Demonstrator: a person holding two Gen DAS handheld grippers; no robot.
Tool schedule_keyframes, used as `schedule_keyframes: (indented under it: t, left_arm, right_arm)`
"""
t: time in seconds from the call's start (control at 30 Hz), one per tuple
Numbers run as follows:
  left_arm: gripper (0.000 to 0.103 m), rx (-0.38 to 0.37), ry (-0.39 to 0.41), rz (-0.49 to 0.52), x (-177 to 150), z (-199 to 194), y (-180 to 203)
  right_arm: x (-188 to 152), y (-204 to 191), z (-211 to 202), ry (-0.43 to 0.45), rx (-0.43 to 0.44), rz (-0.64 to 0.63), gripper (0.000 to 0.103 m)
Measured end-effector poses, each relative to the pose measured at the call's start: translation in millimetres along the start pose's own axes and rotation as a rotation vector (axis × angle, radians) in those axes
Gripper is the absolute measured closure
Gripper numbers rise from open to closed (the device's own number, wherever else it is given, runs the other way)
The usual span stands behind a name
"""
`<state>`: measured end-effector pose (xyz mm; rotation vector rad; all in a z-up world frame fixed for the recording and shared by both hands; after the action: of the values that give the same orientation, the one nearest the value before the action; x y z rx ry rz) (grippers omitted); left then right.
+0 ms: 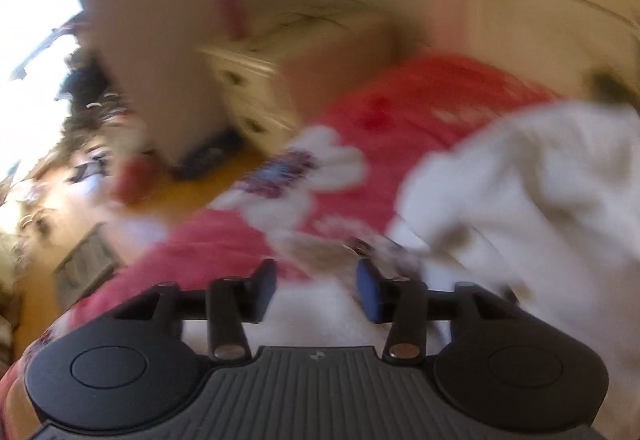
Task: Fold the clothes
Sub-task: 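Lay the fleece flat on the bed and open both grippers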
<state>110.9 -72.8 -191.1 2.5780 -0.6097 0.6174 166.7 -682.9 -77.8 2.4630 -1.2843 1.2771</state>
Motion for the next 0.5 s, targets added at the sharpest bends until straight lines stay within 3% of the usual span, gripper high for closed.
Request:
schedule_keyframes:
  t: [0.07,0.13,0.23,0.33,0.5]
  left_arm:
    - [0.064,-0.005,0.003,-0.001,-1.2,-2.6,-1.6]
    - [0.063,-0.014,0.012,-0.004,-2.5,-6.7,-3.2]
    - [0.061,-0.033,0.022,-0.007,-6.2,-16.2,-5.5]
    - [0.061,-0.056,0.017,-0.001,-14.0,-26.4,-5.3]
    - [0.061,-0.045,0.009,0.008,-29.3,-37.1,-3.2]
  right_arm:
    - [-7.4,14.5,-10.8,0.037,0.001,0.068,0.040]
    - [-8.3,26.8,-38.2,0.096,0.063,0.112,0.040]
    - [-26.7,25.5,-77.8,0.044,0.215,0.093,0.040]
    - [-86.5,5.5,-114.9,-0.168,0.395,0.046,0.040]
    - [-245.7,-19.5,-123.6,-0.539,0.511,0.068,0.040]
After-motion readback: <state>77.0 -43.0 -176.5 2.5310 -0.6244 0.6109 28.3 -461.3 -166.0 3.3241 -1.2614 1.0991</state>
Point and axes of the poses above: each gripper's, at about its wrist camera, not at the fingertips, and z roughly the way its jaws point, y to its right, x to its top, the point moved 5 cm from there along z, roughly the way its jaws point, and after that the axes turned 5 degrees about y, right-handed, at the moved point
